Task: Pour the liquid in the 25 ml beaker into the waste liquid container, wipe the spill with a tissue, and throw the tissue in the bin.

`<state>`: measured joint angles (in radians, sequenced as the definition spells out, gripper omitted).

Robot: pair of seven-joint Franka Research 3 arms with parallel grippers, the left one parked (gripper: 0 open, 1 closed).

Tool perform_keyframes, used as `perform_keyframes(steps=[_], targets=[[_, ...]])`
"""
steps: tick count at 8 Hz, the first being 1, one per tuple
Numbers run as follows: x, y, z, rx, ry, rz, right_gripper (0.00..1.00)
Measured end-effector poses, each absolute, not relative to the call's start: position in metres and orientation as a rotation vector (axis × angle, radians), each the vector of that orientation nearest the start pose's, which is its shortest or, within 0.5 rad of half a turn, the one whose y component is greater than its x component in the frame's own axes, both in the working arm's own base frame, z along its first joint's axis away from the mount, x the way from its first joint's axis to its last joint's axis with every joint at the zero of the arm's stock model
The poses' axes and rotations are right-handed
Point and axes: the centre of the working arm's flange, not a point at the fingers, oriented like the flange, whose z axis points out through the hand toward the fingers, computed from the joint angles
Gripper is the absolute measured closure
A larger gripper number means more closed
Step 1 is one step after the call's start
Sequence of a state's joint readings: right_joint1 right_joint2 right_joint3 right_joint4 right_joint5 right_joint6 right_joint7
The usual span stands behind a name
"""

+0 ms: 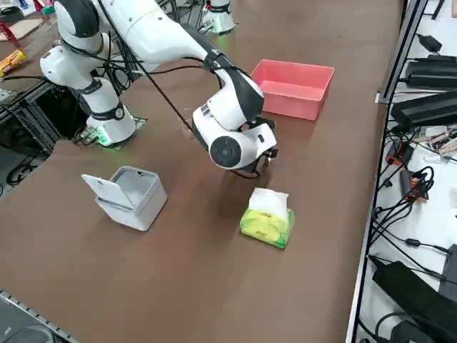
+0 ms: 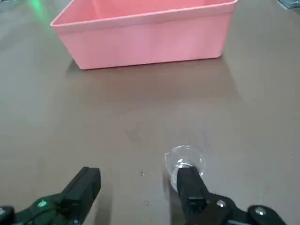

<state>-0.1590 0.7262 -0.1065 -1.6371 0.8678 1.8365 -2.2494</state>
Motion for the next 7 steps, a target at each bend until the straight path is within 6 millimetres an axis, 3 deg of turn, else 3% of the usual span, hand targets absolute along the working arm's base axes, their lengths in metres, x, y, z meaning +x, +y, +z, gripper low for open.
perform_keyframes(steps=[7], targets=[[0.644, -0.108, 0.154, -1.726, -1.652, -0.662, 0.00]])
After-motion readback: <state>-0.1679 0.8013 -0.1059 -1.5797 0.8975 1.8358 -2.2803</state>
